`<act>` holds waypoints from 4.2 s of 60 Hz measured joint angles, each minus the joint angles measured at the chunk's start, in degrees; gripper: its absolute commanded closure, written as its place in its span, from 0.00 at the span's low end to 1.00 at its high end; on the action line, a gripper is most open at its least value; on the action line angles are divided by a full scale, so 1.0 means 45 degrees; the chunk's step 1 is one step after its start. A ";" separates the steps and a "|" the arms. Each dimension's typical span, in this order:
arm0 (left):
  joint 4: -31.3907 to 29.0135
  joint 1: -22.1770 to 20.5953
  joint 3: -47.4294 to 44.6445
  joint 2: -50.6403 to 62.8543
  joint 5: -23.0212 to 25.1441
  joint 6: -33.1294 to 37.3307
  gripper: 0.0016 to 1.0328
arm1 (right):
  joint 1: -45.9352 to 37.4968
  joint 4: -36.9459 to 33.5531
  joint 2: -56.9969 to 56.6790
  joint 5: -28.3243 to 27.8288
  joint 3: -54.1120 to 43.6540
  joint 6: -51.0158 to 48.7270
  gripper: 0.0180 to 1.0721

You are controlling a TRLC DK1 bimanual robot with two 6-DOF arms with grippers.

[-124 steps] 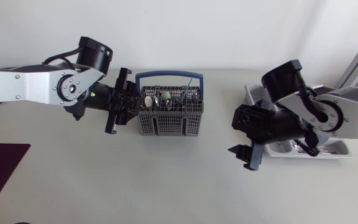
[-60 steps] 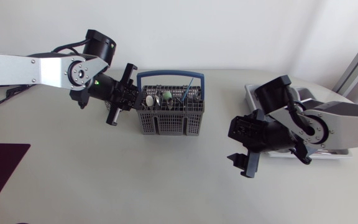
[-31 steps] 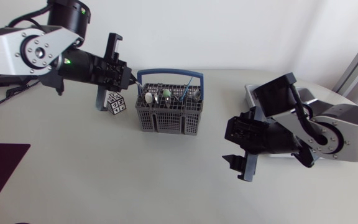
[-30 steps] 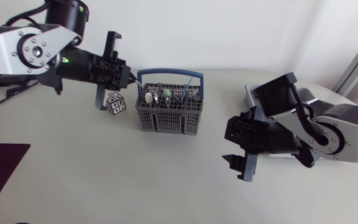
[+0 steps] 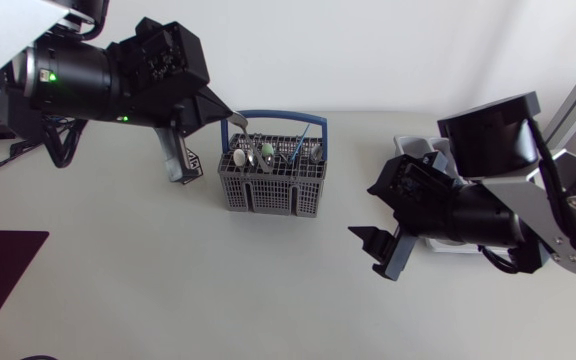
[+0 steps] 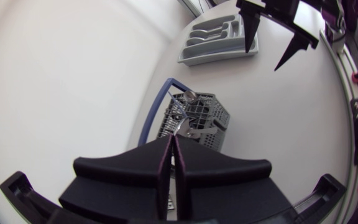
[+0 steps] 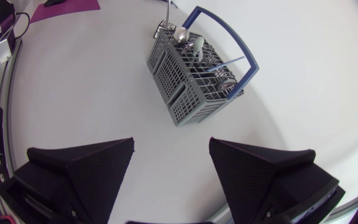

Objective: Transfer all utensils from the basket to the drawer tray.

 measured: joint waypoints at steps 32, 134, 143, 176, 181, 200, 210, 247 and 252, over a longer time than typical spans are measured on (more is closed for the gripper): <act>-0.1413 -0.1865 0.1345 0.2594 0.0160 -0.9384 0.97 | 0.0952 0.1005 -0.0515 0.0185 0.0194 0.2608 0.33; -0.1302 -0.0763 0.2788 0.3240 0.2093 -1.1487 0.05 | 0.1617 0.3147 0.1967 -0.0525 0.0243 0.2448 0.95; -0.0622 -0.0063 0.3186 0.2788 0.1758 -1.1502 0.05 | -0.0476 0.1719 0.1467 -0.2642 0.0024 0.1209 0.95; 0.1073 0.0816 0.2404 0.4002 0.0155 -0.8451 0.05 | -1.0321 -0.4075 0.4789 -0.6785 0.2380 -0.9088 0.92; 0.1389 0.0821 0.2205 0.4153 -0.0010 -0.8053 0.05 | -1.1244 -0.4294 0.5707 -0.6659 0.2671 -1.0773 0.91; 0.1481 0.0578 0.1836 0.4794 -0.0918 -0.7504 0.05 | -1.3430 -0.4216 0.8573 -0.4945 0.4444 -1.5106 0.91; 0.1413 0.0146 0.1753 0.4886 -0.1273 -0.7456 0.06 | -1.4081 -0.4080 0.9534 -0.4313 0.5367 -1.6116 0.81; 0.0403 -0.0364 0.2696 0.6528 -0.2832 -0.7524 0.16 | -1.3998 -0.3133 0.9015 -0.4148 0.5236 -1.4523 0.16; 0.0340 -0.0364 0.2939 0.6722 -0.2973 -0.7635 0.19 | -1.3668 -0.3186 0.8306 -0.4415 0.4969 -1.3716 0.12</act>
